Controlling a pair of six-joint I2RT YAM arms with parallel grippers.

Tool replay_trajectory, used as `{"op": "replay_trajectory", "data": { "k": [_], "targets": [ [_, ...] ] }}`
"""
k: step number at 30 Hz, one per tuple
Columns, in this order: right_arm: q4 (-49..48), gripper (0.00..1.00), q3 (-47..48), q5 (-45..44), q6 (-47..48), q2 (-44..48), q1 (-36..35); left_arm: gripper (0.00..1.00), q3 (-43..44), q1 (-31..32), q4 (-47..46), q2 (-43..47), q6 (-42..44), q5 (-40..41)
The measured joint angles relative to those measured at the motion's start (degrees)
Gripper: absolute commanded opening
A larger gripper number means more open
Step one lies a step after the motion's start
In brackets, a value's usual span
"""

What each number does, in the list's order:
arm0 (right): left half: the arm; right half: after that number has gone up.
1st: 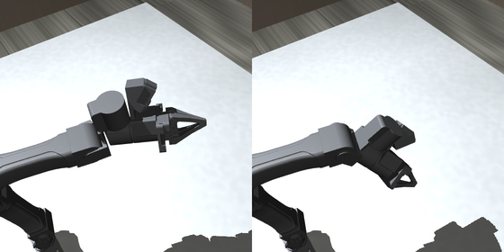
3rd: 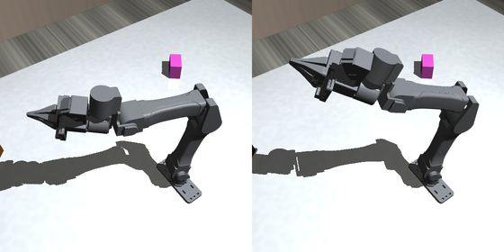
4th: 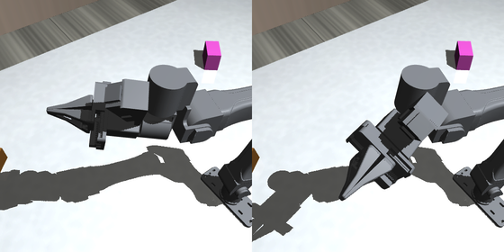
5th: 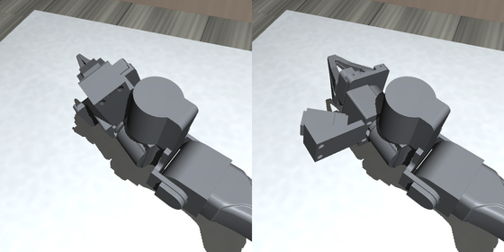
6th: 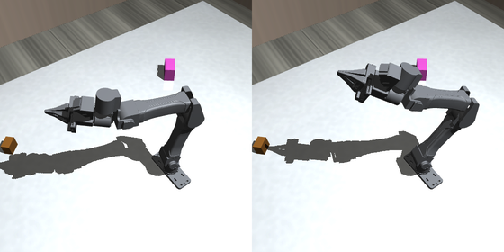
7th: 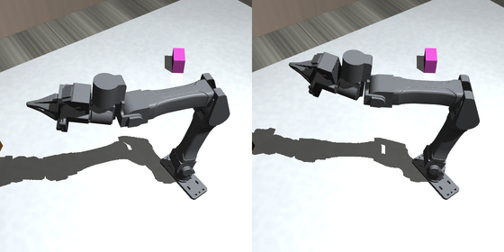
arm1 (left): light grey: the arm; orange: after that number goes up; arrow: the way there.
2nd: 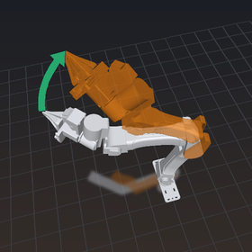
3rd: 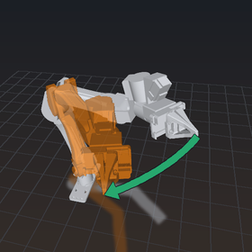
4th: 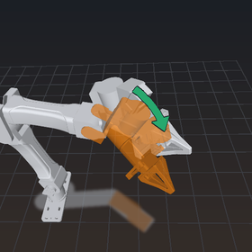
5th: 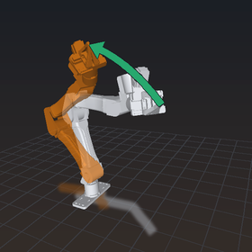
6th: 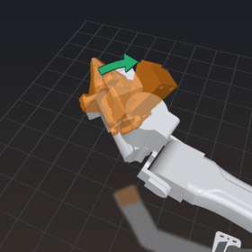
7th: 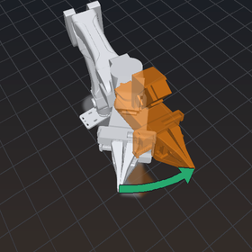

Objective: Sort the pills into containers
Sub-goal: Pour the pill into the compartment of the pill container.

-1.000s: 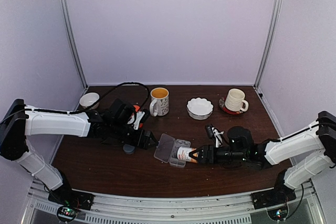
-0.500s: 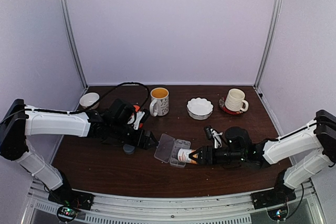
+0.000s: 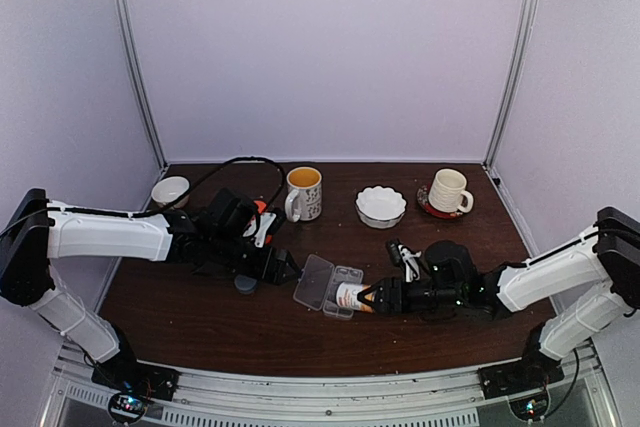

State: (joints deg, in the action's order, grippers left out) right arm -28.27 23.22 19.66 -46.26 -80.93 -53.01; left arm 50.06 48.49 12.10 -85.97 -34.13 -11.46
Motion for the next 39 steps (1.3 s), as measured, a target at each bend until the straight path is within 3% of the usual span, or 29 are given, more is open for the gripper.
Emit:
{"op": "replay_trajectory", "data": {
  "k": [24, 39],
  "targets": [
    [3.08, 0.0, 2.1, -0.26, 1.11, 3.93, 0.0, 0.81, 0.0, 0.07, 0.0, -0.35, 0.0, -0.02],
    [2.05, 0.0, 1.64, -0.2, 0.81, -0.37, 0.0, 0.81, 0.2, 0.35, 0.0, -1.27, 0.0, 0.0]
  ]
}}
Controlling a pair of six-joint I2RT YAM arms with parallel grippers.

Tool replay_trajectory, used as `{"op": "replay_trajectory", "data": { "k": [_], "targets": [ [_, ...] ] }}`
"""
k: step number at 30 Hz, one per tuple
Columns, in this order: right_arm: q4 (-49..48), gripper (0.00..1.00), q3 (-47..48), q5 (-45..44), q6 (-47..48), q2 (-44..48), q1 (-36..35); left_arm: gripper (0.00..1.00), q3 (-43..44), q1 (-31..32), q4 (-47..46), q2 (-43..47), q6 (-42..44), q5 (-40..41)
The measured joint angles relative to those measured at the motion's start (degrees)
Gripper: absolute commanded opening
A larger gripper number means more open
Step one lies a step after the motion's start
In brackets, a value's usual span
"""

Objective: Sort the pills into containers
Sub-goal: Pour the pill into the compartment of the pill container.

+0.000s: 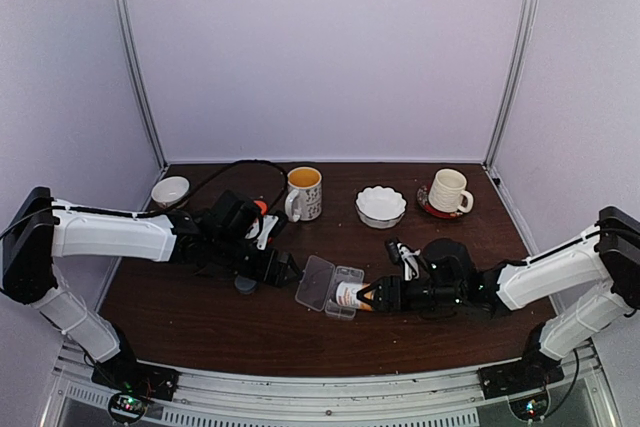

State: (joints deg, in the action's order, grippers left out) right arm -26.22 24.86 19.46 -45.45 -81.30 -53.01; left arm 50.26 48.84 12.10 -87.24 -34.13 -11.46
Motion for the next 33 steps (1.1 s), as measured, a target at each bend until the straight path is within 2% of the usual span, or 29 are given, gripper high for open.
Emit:
{"op": "replay_trajectory", "data": {
  "k": [10, 19, 33],
  "targets": [
    [-6.05, 0.0, -1.99, 1.2, -1.49, 2.45, 0.0, 0.81, 0.02, 0.02, 0.02, 0.0, 0.0, -0.02],
    [-12.07, 0.0, -6.4, 1.27, -3.45, 0.63, 0.02, 0.81, 0.11, 0.02, 0.0, -0.22, 0.0, -0.02],
    [-11.67, 0.0, -6.45, 1.22, -3.91, 0.92, 0.31, 0.81, 0.98, 0.02, 0.15, -0.96, 0.13, -0.07]
  ]
}}
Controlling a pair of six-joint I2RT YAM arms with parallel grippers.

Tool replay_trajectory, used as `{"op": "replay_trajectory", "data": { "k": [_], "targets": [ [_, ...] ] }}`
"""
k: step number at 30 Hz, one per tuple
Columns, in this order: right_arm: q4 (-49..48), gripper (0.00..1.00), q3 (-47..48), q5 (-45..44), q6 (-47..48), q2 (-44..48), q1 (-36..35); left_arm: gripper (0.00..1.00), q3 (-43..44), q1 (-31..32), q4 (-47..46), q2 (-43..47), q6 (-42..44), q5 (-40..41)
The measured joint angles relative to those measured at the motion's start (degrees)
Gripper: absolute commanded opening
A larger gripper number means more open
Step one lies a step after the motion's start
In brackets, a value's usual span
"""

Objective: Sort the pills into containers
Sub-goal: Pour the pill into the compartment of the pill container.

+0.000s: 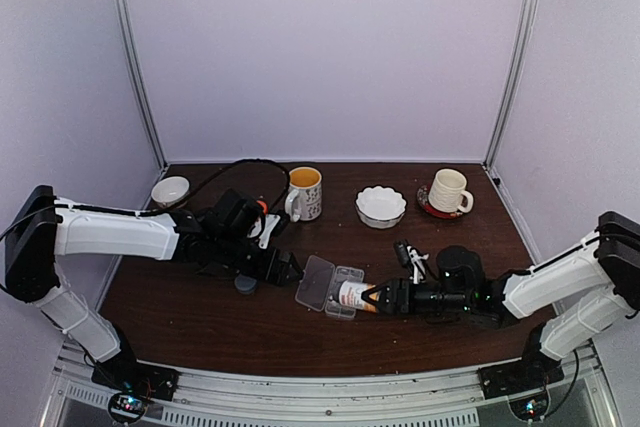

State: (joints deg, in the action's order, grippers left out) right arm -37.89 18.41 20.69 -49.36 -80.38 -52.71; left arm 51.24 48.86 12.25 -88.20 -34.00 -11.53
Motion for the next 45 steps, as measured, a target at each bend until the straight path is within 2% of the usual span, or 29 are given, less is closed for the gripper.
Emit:
{"op": "replay_trajectory", "data": {
  "k": [11, 24, 37, 45],
  "targets": [
    [1.18, 0.0, -0.85, -0.85, 0.09, 4.39, 0.76, 0.81, 0.04, 0.0, 0.04, -0.28, 0.0, -0.02],
    [-5.18, 0.0, -3.78, -1.27, -0.79, -1.14, 0.98, 0.81, 0.07, 0.02, 0.04, -0.63, 0.0, -0.07],
    [3.85, 0.0, -3.21, -2.34, 0.44, 8.35, 1.01, 0.81, 0.11, 0.11, 0.04, -0.85, 0.0, -0.07],
    [4.28, 0.0, -2.14, -2.6, 1.05, 3.48, 1.03, 0.81, 0.39, 0.11, 0.02, -1.62, 0.0, -0.11]
  ]
}}
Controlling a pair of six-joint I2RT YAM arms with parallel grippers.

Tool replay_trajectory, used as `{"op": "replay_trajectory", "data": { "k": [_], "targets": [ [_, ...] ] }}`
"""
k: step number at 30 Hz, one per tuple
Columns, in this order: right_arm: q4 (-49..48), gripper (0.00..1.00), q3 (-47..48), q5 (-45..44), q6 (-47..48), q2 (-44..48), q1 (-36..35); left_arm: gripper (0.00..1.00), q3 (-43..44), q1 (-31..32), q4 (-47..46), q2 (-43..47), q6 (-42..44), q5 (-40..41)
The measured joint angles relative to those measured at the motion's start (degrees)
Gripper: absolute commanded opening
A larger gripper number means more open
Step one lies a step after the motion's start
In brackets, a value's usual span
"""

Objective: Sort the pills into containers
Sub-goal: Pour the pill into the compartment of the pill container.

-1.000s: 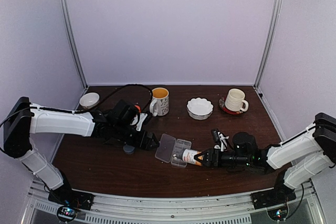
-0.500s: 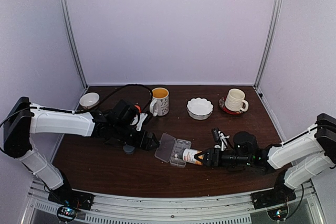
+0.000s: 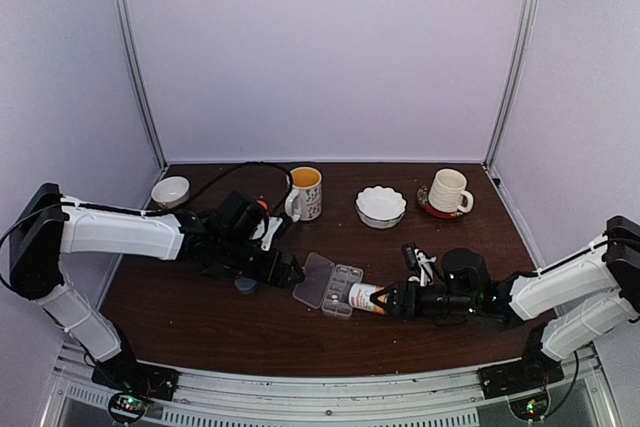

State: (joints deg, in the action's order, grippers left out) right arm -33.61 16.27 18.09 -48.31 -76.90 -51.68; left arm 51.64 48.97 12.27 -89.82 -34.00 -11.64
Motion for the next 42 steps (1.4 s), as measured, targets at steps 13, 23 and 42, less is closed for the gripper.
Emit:
{"op": "replay_trajectory", "data": {
  "k": [13, 23, 42],
  "targets": [
    [1.22, 0.0, 0.09, -0.11, 0.24, 0.74, 0.02, 0.66, 4.76, 0.0, 0.42, -8.57, -2.54, -0.57],
    [1.22, 0.0, 0.09, -0.09, 0.31, 0.74, 0.02, 0.46, 6.19, 0.0, 1.27, -10.64, -3.87, -1.73],
    [2.49, 0.0, 0.9, -0.09, 0.44, 0.79, 0.02, 0.21, 8.09, 0.0, 4.31, -12.31, -4.04, -3.61]
  ]
}}
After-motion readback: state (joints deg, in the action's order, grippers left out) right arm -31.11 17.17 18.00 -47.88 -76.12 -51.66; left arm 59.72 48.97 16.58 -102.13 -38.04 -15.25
